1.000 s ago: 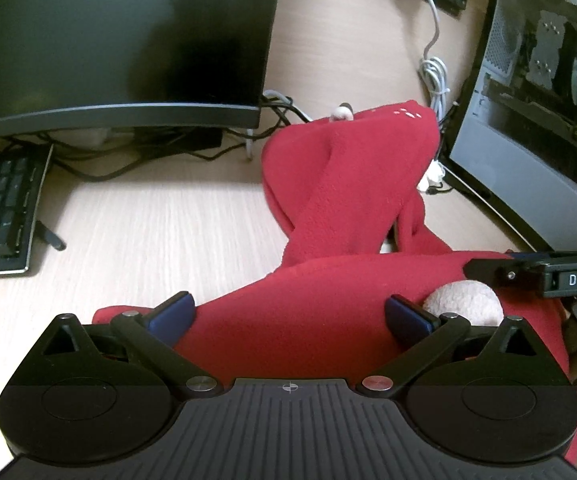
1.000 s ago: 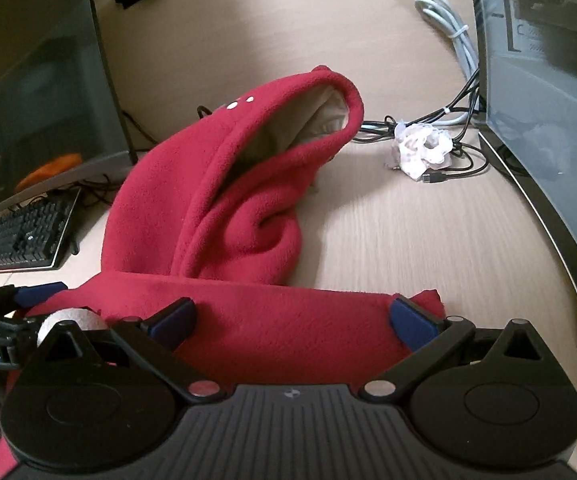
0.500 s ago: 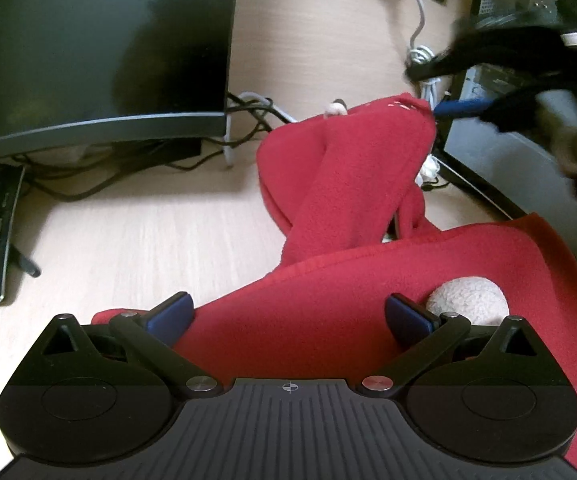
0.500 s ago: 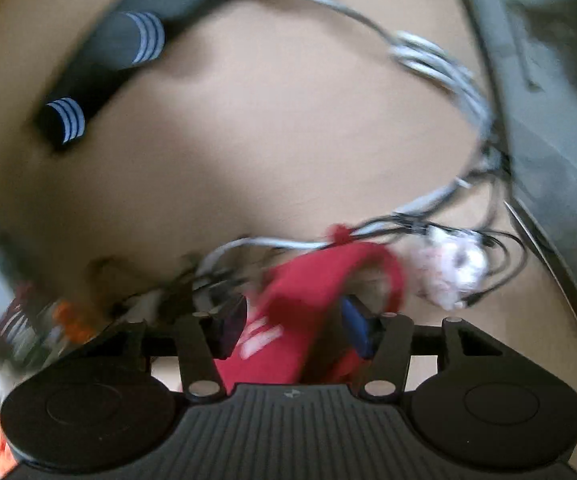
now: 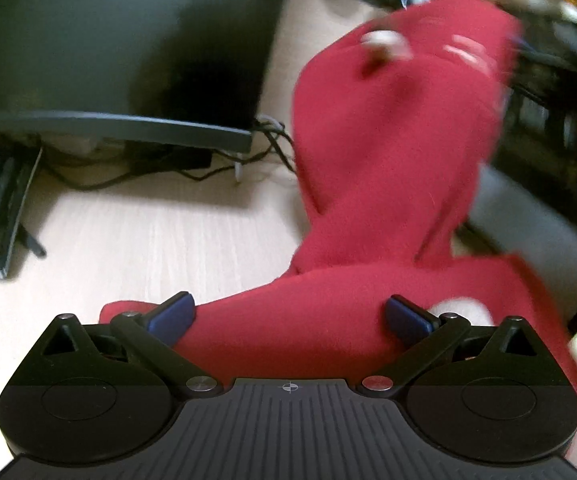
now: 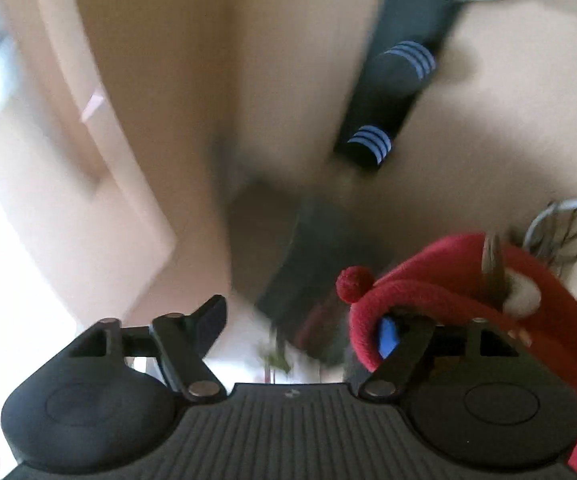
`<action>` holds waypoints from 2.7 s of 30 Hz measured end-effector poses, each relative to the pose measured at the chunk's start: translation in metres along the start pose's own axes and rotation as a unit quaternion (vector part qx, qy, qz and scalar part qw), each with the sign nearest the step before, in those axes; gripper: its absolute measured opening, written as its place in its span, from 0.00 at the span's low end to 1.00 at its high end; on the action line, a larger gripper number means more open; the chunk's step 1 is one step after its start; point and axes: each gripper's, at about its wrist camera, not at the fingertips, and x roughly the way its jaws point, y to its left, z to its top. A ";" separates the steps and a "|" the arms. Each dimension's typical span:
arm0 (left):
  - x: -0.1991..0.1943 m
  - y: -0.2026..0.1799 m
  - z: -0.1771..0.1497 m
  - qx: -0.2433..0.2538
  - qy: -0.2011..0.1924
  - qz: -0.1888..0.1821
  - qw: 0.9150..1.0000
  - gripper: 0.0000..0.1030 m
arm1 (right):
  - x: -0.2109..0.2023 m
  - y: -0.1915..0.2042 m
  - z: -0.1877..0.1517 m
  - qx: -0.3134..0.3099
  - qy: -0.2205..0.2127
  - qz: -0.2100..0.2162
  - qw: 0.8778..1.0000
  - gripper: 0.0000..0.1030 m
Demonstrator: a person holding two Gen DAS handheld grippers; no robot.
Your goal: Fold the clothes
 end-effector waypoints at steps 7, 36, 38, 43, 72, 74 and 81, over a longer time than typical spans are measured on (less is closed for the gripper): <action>-0.065 0.075 0.009 -0.229 -0.045 -0.086 0.968 1.00 | -0.030 0.015 -0.138 -0.029 0.162 -0.109 0.980 0.77; -0.038 -0.023 0.052 -0.143 0.020 -0.021 0.989 0.40 | -0.023 0.035 -0.189 -0.116 0.042 -0.306 0.944 0.15; -0.043 -0.030 0.058 -0.133 0.015 -0.032 0.990 0.25 | -0.030 0.056 -0.172 -0.160 0.025 -0.302 0.939 0.15; -0.076 -0.043 0.058 -0.135 0.015 -0.054 0.989 0.25 | -0.068 0.091 -0.151 -0.211 0.019 -0.300 0.930 0.15; -0.025 -0.042 0.020 -0.108 0.038 -0.143 0.983 0.82 | -0.041 0.078 -0.200 -0.327 0.087 -0.361 0.869 0.72; -0.024 -0.042 0.022 -0.117 0.039 -0.147 0.981 0.84 | -0.033 0.085 -0.199 -0.353 0.083 -0.351 0.863 0.76; -0.065 -0.032 0.021 -0.130 0.033 -0.171 0.976 0.91 | -0.022 0.030 -0.254 -0.398 0.136 -0.393 0.818 0.87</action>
